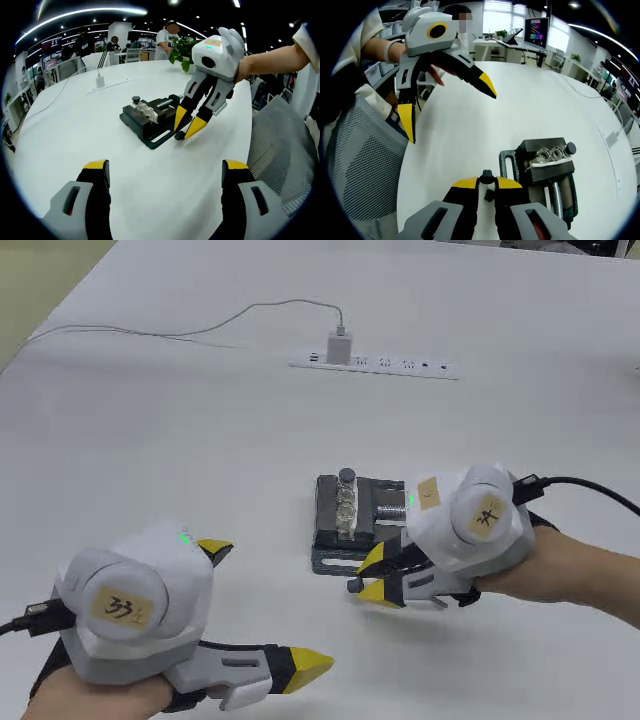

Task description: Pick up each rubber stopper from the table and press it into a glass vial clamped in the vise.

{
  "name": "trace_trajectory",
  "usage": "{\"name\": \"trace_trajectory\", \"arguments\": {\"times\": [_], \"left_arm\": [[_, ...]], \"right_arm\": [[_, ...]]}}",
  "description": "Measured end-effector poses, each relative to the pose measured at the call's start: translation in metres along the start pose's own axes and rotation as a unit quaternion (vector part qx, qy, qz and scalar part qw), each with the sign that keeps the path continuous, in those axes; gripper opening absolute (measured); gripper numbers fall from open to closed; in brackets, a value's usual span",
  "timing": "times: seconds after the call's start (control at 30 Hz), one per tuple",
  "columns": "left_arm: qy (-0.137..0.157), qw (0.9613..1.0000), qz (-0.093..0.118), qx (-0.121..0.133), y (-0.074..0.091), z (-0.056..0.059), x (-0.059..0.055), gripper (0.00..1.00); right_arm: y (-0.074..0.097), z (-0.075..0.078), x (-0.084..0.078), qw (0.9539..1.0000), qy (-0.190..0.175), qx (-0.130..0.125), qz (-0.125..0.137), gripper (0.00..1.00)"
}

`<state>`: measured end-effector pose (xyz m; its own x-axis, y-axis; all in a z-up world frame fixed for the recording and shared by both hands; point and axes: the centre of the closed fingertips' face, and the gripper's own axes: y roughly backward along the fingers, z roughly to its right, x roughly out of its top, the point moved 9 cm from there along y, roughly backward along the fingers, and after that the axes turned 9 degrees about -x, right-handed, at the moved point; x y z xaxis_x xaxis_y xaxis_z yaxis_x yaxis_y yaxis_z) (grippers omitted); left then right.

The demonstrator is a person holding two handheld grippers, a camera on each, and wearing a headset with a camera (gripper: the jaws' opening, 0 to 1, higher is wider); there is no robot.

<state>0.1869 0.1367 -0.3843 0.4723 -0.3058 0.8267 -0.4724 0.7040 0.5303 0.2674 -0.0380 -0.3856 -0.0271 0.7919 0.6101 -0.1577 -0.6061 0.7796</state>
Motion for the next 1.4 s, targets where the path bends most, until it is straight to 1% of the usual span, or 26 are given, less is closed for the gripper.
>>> {"name": "trace_trajectory", "arguments": {"times": [0.1, 0.17, 0.3, 0.33, 0.37, 0.4, 0.47, 0.57, 0.6, 0.67, 0.73, 0.77, 0.83, 0.87, 1.0, 1.1, 1.17, 1.33, 1.4], "left_arm": [[-0.011, 0.9999, -0.005, -0.003, -0.002, 0.003, 0.001, 0.89], [-0.015, 0.9998, -0.004, -0.007, -0.004, 0.004, 0.002, 0.87], [-0.032, 0.9994, -0.004, -0.015, -0.008, 0.007, 0.008, 0.83], [-0.041, 0.9990, -0.005, -0.018, -0.010, 0.008, 0.011, 0.81], [-0.047, 0.9986, -0.008, -0.023, -0.011, 0.009, 0.012, 0.78], [-0.054, 0.9981, -0.010, -0.028, -0.012, 0.010, 0.013, 0.73], [-0.065, 0.9973, -0.010, -0.034, -0.015, 0.011, 0.016, 0.66], [-0.079, 0.9958, -0.009, -0.045, -0.019, 0.014, 0.022, 0.59], [-0.092, 0.9944, -0.012, -0.049, -0.021, 0.015, 0.025, 0.57], [-0.107, 0.9927, -0.015, -0.054, -0.024, 0.017, 0.028, 0.53], [-0.127, 0.9900, -0.020, -0.059, -0.027, 0.019, 0.032, 0.49], [-0.140, 0.9878, -0.023, -0.064, -0.029, 0.021, 0.033, 0.47], [-0.152, 0.9855, -0.025, -0.070, -0.033, 0.023, 0.036, 0.43], [-0.154, 0.9851, -0.026, -0.073, -0.035, 0.024, 0.036, 0.42], [-0.168, 0.9815, -0.026, -0.087, -0.040, 0.031, 0.040, 0.38], [-0.189, 0.9768, -0.028, -0.096, -0.044, 0.037, 0.044, 0.33], [-0.195, 0.9753, -0.027, -0.100, -0.047, 0.040, 0.046, 0.31], [-0.218, 0.9688, -0.033, -0.112, -0.053, 0.045, 0.050, 0.24], [-0.224, 0.9672, -0.035, -0.115, -0.053, 0.046, 0.050, 0.21]], "right_arm": [[0.010, 0.002, 0.003, 1.0000, 0.000, -0.001, -0.004, 0.08], [0.016, 0.003, 0.004, 1.0000, 0.002, -0.004, -0.006, 0.07], [0.026, 0.004, 0.006, 0.9999, 0.001, -0.003, -0.014, 0.07], [0.028, 0.003, 0.006, 0.9999, -0.001, -0.002, -0.017, 0.07], [0.030, 0.003, 0.007, 0.9998, 0.000, -0.002, -0.021, 0.07], [0.032, 0.002, 0.008, 0.9997, 0.006, 0.000, -0.025, 0.07], [0.034, 0.001, 0.010, 0.9993, 0.006, 0.001, -0.036, 0.07], [0.038, 0.000, 0.014, 0.9988, 0.017, 0.002, -0.046, 0.07], [0.040, -0.001, 0.015, 0.9985, 0.020, 0.005, -0.050, 0.07], [0.041, -0.002, 0.017, 0.9983, 0.021, 0.008, -0.054, 0.07], [0.044, -0.004, 0.019, 0.9975, 0.029, 0.014, -0.063, 0.07], [0.045, -0.005, 0.019, 0.9969, 0.031, 0.019, -0.070, 0.07], [0.047, -0.007, 0.020, 0.9955, 0.039, 0.025, -0.082, 0.07], [0.048, -0.008, 0.020, 0.9947, 0.044, 0.030, -0.089, 0.07], [0.051, -0.010, 0.022, 0.9937, 0.049, 0.033, -0.095, 0.07], [0.053, -0.013, 0.024, 0.9930, 0.048, 0.040, -0.100, 0.07], [0.053, -0.015, 0.024, 0.9926, 0.052, 0.043, -0.102, 0.07], [0.053, -0.018, 0.029, 0.9920, 0.055, 0.048, -0.102, 0.06], [0.053, -0.019, 0.030, 0.9918, 0.057, 0.051, -0.102, 0.06]]}}
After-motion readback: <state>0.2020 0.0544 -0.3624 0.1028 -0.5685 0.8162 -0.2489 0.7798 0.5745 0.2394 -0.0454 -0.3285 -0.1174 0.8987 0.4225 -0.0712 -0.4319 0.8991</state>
